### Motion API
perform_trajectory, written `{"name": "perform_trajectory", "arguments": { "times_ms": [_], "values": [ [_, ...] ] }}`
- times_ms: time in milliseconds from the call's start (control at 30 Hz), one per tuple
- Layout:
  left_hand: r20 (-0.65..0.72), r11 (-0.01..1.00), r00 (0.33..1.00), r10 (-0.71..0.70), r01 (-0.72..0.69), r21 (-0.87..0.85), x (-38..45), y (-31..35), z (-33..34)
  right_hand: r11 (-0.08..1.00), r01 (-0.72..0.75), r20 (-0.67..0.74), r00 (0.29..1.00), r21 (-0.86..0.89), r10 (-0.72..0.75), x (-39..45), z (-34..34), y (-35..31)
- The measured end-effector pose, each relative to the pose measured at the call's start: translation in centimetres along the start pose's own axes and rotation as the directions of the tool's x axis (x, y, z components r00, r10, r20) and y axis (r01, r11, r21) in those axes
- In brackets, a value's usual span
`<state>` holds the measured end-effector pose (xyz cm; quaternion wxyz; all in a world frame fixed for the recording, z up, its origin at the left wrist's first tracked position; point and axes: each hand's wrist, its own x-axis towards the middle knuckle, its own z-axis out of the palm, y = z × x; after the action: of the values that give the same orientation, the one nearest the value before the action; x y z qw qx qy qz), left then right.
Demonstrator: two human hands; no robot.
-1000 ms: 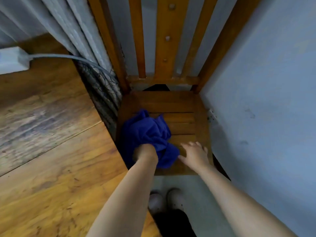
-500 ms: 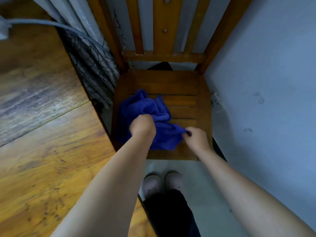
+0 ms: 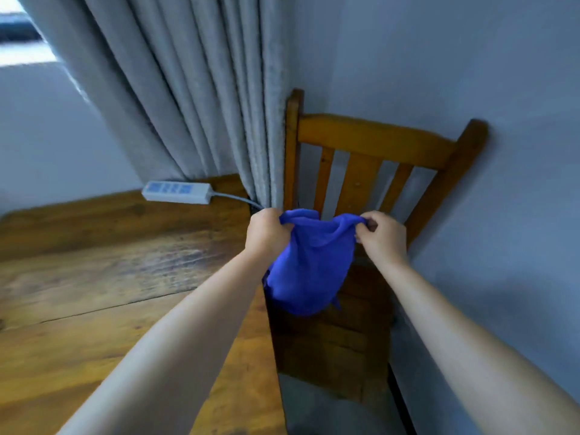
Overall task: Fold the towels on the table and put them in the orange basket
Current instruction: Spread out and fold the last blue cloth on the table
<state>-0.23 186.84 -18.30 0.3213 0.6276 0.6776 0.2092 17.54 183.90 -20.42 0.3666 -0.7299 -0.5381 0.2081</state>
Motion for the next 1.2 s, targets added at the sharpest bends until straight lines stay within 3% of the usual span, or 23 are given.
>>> {"name": "perform_trajectory", "arguments": {
  "times_ms": [67,200,233,367,533,633,833,967,1100,1200],
  "values": [
    [-0.069,0.977,0.998,-0.013,-0.002,-0.212,-0.7,0.8,-4.6,0.994,0.098,-0.030,0.995,0.057,-0.096,0.6,-1.5,-4.9],
    [-0.255,0.889,0.967,0.002,-0.118,-0.442,-2.0,1.6,-12.3,0.956,0.235,-0.124,0.969,0.176,-0.216,1.2,-3.4,-13.0],
    [-0.353,0.871,0.935,-0.013,-0.163,-0.463,-3.6,1.8,-16.7,0.926,0.305,-0.132,0.951,0.223,-0.281,0.7,-3.4,-17.3],
    [-0.529,0.838,0.848,0.025,-0.306,-0.451,-7.5,2.0,-25.6,0.848,0.438,-0.140,0.899,0.298,-0.416,-0.9,-2.9,-26.3],
    [-0.607,0.879,0.793,0.040,-0.317,-0.356,-11.9,-3.7,-33.6,0.752,0.558,-0.135,0.825,0.352,-0.549,-5.8,0.8,-34.3],
    [-0.574,0.959,0.819,-0.009,-0.155,-0.236,-13.9,-10.1,-34.9,0.743,0.597,-0.089,0.793,0.302,-0.602,-9.3,4.7,-35.6],
    [-0.355,0.953,0.884,-0.303,0.278,-0.122,-19.6,-26.2,-31.1,0.755,0.633,0.321,0.688,0.173,-0.651,-17.9,14.9,-30.4],
    [-0.056,0.877,0.877,-0.477,0.471,-0.093,-23.4,-34.0,-26.8,0.809,0.586,0.642,0.600,0.054,-0.478,-23.4,20.2,-24.3],
    [0.152,0.835,0.832,-0.533,0.547,-0.064,-25.4,-38.6,-23.6,0.846,0.527,0.776,0.567,-0.084,-0.275,-27.6,23.3,-19.6],
    [0.307,0.834,0.781,-0.544,0.544,0.095,-26.4,-40.6,-21.9,0.800,0.573,0.874,0.465,-0.176,-0.141,-29.4,25.0,-17.9]
  ]
}}
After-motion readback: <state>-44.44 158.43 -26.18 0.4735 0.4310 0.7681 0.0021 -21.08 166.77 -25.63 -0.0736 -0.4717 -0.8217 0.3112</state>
